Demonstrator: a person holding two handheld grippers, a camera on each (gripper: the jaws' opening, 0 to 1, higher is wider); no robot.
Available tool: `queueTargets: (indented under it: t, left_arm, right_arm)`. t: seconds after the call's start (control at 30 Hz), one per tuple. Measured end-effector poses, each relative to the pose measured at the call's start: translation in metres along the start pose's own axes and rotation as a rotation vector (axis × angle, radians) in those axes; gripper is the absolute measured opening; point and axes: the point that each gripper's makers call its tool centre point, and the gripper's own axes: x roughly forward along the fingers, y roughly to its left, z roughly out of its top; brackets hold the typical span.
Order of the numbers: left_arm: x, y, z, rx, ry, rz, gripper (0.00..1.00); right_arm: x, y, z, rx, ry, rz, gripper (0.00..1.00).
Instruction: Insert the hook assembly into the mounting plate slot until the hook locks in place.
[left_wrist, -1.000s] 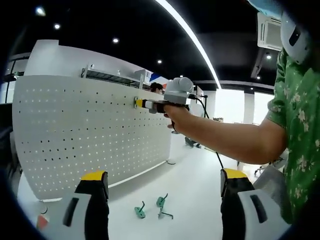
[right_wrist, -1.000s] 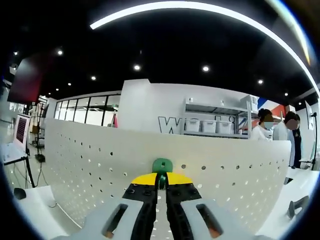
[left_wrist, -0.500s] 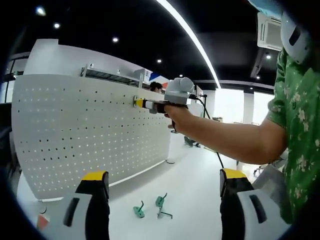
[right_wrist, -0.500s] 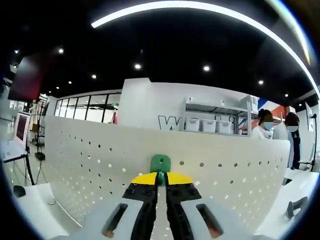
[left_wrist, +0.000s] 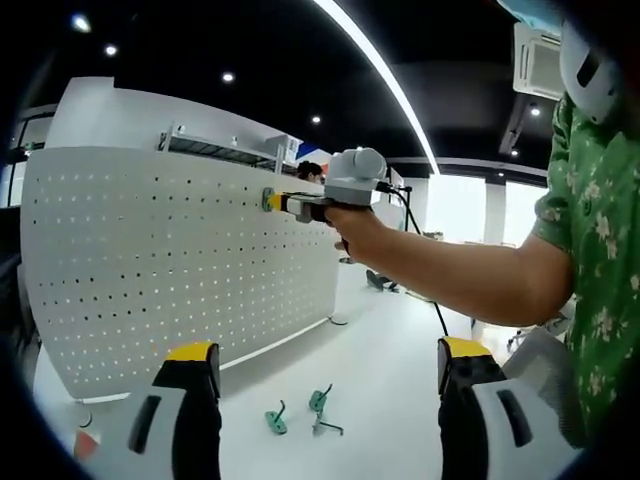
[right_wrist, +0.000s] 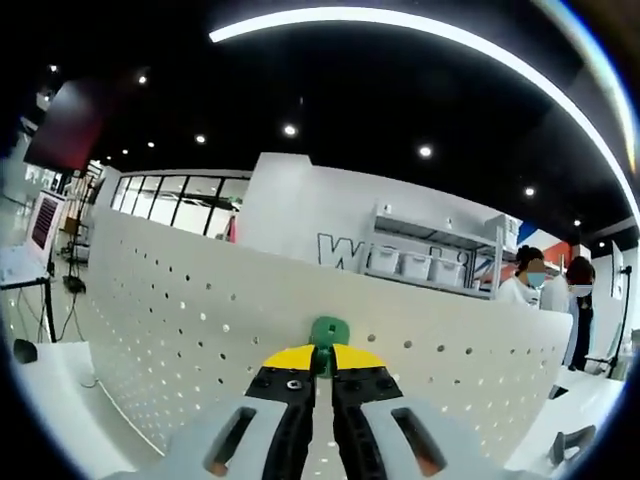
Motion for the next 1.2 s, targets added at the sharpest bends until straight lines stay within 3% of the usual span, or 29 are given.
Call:
queueTargets:
  t: [0.3,0.5,0.97,1.2]
  left_arm:
    - [-0.003,0.001,-0.002,0.004,0.008,0.003,0.91]
    - [-0.002,0.0,-0.002,0.005,0.008,0.002,0.91]
    - [-0.001,0.0,-0.001,0.007,0.009,0.002,0.91]
    - [-0.002,0.001,-0.001,0.008,0.009,0.006,0.9]
  right_arm:
    - [0.002,0.0,0.001,0.017,-0.002,0.01,0.03]
    - [0.008,0.004,0.008,0.003,-0.022,0.06,0.05]
    - [0.01,0.002,0.004,0.003,-0.018,0.055,0.05]
    - [0.007,0.003,-0.001,0.021,-0.005,0.045,0.1]
